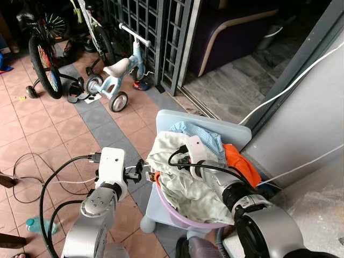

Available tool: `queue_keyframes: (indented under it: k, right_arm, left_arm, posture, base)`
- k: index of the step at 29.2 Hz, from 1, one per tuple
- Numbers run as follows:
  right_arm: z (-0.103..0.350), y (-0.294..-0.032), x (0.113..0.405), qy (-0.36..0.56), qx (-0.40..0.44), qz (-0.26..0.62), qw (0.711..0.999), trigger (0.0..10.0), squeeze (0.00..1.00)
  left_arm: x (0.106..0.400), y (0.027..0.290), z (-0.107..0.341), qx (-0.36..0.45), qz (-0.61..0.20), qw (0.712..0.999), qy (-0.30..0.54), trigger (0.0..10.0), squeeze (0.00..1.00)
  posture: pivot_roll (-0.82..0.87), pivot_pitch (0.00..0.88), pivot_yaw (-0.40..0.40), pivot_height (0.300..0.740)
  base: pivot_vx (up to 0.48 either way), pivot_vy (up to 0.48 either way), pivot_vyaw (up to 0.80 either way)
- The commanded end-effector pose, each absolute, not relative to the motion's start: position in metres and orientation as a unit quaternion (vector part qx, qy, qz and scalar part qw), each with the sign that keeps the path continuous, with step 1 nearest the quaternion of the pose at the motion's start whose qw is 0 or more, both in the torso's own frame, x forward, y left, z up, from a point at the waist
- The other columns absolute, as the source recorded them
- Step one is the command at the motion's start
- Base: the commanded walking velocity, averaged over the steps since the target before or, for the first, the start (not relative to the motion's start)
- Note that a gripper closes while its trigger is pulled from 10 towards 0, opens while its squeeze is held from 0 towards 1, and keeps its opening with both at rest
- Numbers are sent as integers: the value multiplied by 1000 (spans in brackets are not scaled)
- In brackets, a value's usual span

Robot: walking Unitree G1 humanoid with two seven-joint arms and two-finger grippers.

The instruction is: Clothes washing

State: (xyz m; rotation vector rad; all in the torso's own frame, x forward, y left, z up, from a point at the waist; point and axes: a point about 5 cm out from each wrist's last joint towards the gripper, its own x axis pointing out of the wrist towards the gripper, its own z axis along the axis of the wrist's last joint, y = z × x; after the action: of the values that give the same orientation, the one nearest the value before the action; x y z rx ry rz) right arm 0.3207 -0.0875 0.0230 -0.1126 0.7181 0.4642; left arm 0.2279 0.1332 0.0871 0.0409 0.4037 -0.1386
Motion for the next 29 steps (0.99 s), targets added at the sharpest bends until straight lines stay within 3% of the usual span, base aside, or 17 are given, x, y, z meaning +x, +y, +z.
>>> queue_keyframes:
  k: [1,8,11,14,20,24,25,26,27,28,29]
  right_arm:
    - [25,-92,322,349,-53,220,909,0,0]
    - [18,-98,315,371,-9,194,908,0,0]
    - [23,-105,318,343,22,167,924,0,0]
    - [51,-123,328,200,-18,141,970,0,0]
    - [79,-151,309,90,-5,81,993,0,0]
    - [80,-153,296,77,-6,80,994,0,0]
    - [76,-153,290,83,-28,91,992,8000,0]
    - [74,-152,288,88,-21,97,991,10000,612]
    - [73,-152,287,91,-14,101,991,10000,612]
    - [74,-151,286,94,-4,104,990,10000,1000]
    - [74,-151,286,94,-4,104,990,10000,1000]
  left_arm:
    - [229,132,85,22,-66,977,202,10000,0]
    - [236,134,82,30,-56,977,202,10000,0]
    - [237,131,80,29,-55,978,201,10000,0]
    - [237,127,79,28,-61,980,188,10000,0]
    - [244,122,78,26,-88,980,179,10000,0]
    - [250,119,79,35,-94,981,169,10000,0]
    - [253,117,81,37,-94,981,163,10000,0]
    - [255,116,82,38,-95,981,162,10000,0]
    - [255,116,82,40,-95,981,161,10000,0]
    - [256,115,83,39,-96,982,160,10000,0]
    - [256,115,83,39,-96,982,160,10000,0]
  posture:
    - [90,85,-121,740]
    - [63,65,-118,740]
    - [43,41,-119,740]
    - [27,10,-106,740]
    - [-10,0,-69,740]
    - [-27,0,-53,740]
    - [-32,0,-45,740]
    - [-35,0,-38,740]
    - [-35,0,-38,740]
    - [-34,0,-36,740]
    - [-34,0,-36,740]
  base:
    - [0,0,0]
    - [0,0,0]
    - [0,0,0]
    - [0,0,0]
    - [0,0,0]
    - [0,0,0]
    - [0,0,0]
    - [0,0,0]
    - [0,0,0]
    - [0,0,0]
    - [0,0,0]
